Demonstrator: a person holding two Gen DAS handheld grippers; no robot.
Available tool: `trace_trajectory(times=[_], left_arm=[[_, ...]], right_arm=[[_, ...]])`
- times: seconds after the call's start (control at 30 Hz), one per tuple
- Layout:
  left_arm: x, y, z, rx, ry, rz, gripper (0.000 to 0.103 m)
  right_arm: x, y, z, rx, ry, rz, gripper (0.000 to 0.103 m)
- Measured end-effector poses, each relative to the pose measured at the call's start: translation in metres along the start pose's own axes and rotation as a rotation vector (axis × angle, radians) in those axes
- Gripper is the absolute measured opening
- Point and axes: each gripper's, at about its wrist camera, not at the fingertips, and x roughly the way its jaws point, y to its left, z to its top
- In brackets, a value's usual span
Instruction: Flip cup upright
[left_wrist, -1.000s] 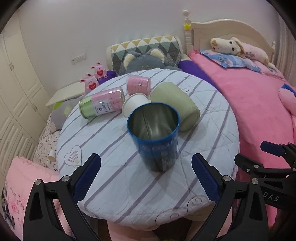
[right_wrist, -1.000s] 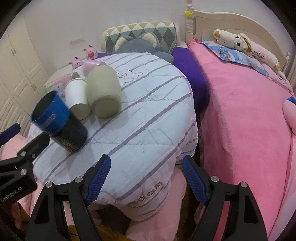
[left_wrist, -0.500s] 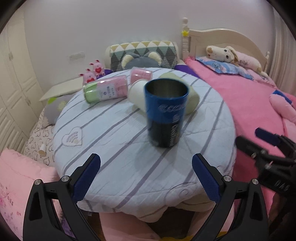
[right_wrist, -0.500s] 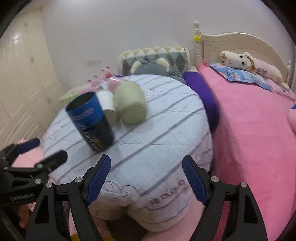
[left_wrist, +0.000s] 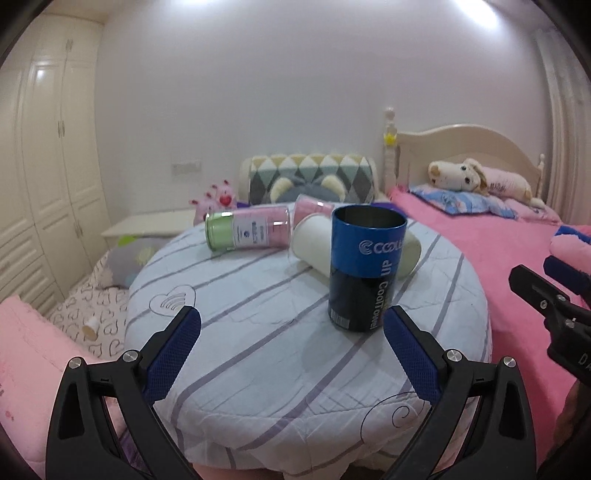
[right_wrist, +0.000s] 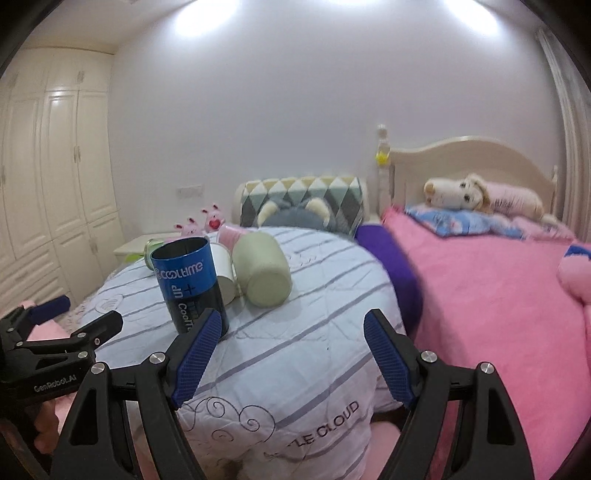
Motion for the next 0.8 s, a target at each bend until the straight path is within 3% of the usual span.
trace_trajectory(times=[0.3, 0.8], left_arm=[[-0.012, -0.008, -0.008, 0.027, -0.125, 0.02, 0.101], [-0.017, -0.011, -0.014, -0.005, -0.163, 0.031, 0.101]], right_arm=[[-0.013, 0.017, -0.014, -0.044, -0.176, -0.085, 0.081], [-0.014, 0.007, -0.02, 0.018, -0.174, -0.067, 0.082]])
